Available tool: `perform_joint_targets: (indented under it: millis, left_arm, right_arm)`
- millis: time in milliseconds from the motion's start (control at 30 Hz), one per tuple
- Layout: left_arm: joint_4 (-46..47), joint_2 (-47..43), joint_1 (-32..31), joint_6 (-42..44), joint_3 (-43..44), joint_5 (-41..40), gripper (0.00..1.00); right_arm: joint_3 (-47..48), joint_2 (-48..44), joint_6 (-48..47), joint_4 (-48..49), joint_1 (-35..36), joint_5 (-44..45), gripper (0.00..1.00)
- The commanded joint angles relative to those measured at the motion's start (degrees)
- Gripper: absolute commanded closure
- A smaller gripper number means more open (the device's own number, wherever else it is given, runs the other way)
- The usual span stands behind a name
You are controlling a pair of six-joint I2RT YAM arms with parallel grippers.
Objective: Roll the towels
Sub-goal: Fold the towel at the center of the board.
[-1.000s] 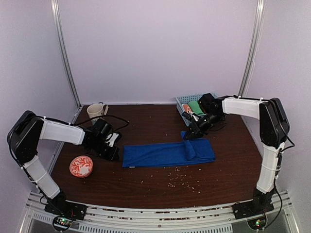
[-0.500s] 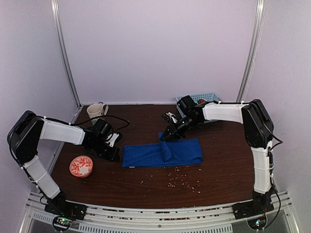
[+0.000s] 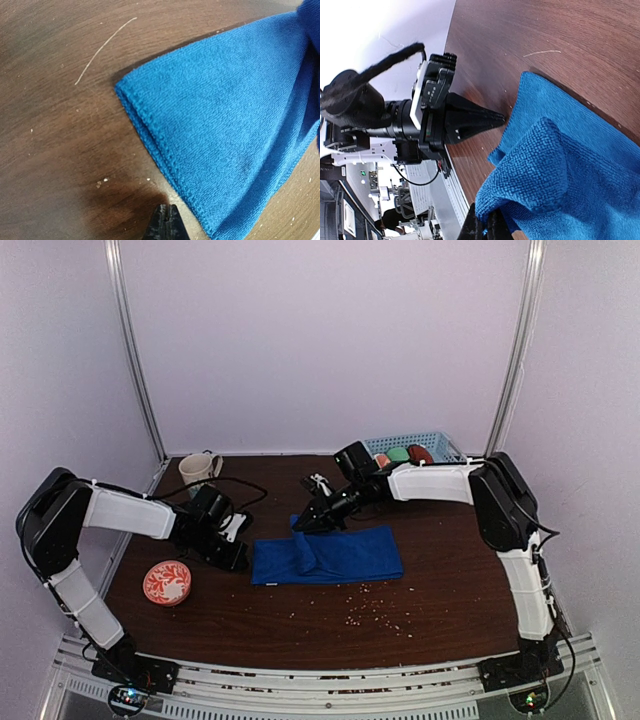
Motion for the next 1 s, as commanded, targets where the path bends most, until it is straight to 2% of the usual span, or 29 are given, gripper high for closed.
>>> perform_joint_targets:
  millis: [0, 233, 767, 967]
  left_arm:
    - [2.19, 1.18, 0.32, -0.49, -1.10, 0.76, 1.00]
    - [3.47, 1.18, 0.31, -1.16, -1.91, 1.04, 1.00]
    - [4.35, 1.04, 0.30, -1.63, -2.51, 0.83, 1.00]
    - [4.40, 0.41, 0.30, -1.75, -3.11, 0.65, 1.00]
  right_arm:
    - [3.51, 3.11, 5.36, 6.25, 1.90, -1.15, 1.00]
    - [6.12, 6.60, 9.59, 11.06, 3.76, -0.91, 1.00]
    - [10.04, 12.79, 11.73, 14.45, 5.17, -1.35, 1.00]
    - [10.49, 14.80, 15.29, 19.51, 5.90, -1.25, 1.00]
